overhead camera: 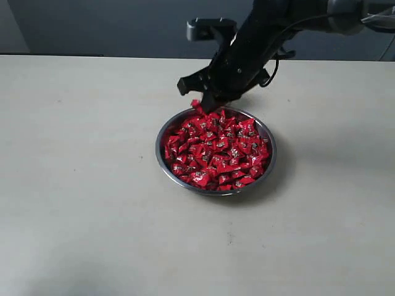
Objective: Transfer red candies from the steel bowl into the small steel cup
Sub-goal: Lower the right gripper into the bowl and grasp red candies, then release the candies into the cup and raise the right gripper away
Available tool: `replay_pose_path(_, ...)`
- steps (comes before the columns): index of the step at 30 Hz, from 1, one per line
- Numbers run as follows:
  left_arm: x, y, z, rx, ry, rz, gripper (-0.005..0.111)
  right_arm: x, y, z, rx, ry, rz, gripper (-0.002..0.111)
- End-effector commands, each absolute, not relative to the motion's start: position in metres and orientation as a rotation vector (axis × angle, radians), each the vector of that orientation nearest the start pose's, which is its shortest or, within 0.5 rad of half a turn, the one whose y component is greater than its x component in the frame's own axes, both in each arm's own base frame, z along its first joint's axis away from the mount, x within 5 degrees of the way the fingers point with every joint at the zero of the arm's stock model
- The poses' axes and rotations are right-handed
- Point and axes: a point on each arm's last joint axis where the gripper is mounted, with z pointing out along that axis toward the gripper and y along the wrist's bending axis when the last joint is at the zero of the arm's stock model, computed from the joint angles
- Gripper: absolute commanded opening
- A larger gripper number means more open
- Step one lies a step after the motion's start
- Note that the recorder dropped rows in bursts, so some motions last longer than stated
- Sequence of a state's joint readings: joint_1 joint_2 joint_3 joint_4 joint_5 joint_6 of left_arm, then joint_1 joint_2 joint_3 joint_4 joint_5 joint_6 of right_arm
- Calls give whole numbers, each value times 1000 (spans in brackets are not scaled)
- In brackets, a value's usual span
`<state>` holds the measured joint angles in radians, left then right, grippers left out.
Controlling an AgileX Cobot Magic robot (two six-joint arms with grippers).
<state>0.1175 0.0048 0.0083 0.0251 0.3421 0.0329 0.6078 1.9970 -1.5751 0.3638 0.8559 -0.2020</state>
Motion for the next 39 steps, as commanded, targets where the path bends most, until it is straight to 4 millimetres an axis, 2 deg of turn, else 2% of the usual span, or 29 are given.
replay_pose_path(1, 53, 7, 183, -65, 1814, 132, 0, 376, 243, 236, -656, 2592, 527, 0)
replay_pose_path(5, 53, 7, 183, -65, 1814, 132, 0, 411, 230, 231, -512, 2599, 545, 0)
replay_pose_path(9, 53, 7, 183, -65, 1814, 132, 0, 438, 227, 217, -442, 2623, 603, 0)
replay_pose_path(15, 53, 7, 183, -65, 1814, 132, 0, 459, 235, 201, -455, 2640, 628, 0)
replay_pose_path(24, 53, 7, 183, -65, 1816, 132, 0, 468, 241, 177, -467, 2690, 645, 2)
replay_pose_path(26, 53, 7, 183, -65, 1816, 132, 0, 468, 240, 176, -474, 2693, 634, 10)
replay_pose_path(30, 53, 7, 183, -65, 1816, 132, 0, 467, 240, 182, -472, 2681, 641, 38)
replay_pose_path(32, 53, 7, 183, -65, 1816, 132, 0, 466, 240, 188, -474, 2670, 640, 43)
replay_pose_path(36, 53, 7, 183, -65, 1816, 132, 0, 467, 239, 205, -481, 2628, 636, 39)
replay_pose_path(39, 53, 7, 183, -65, 1816, 132, 0, 465, 239, 219, -483, 2597, 645, 31)
